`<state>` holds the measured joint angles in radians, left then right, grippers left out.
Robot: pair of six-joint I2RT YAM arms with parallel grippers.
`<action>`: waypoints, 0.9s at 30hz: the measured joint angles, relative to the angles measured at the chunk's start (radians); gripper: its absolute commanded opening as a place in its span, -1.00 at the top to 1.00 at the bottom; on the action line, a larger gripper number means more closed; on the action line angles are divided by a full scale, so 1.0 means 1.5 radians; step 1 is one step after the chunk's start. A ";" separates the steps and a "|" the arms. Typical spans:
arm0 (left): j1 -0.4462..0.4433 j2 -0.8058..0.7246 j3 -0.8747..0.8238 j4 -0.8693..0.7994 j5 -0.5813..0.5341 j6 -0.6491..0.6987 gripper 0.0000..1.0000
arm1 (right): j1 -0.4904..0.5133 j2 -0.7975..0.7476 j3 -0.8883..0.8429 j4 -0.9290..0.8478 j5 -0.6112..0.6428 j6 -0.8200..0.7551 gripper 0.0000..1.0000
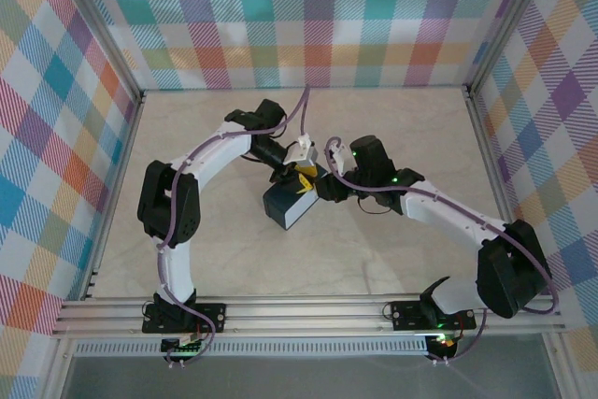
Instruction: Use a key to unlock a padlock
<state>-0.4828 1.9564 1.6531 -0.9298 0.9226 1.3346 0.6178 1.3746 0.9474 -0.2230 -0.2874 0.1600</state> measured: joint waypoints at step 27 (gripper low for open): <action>0.086 -0.157 -0.158 0.179 -0.194 -0.337 -1.00 | 0.008 -0.020 -0.001 0.060 -0.024 -0.290 0.05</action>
<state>-0.3534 1.7203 1.4166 -0.6613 0.6315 0.8291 0.6300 1.3453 0.9455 -0.1333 -0.3241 -0.2756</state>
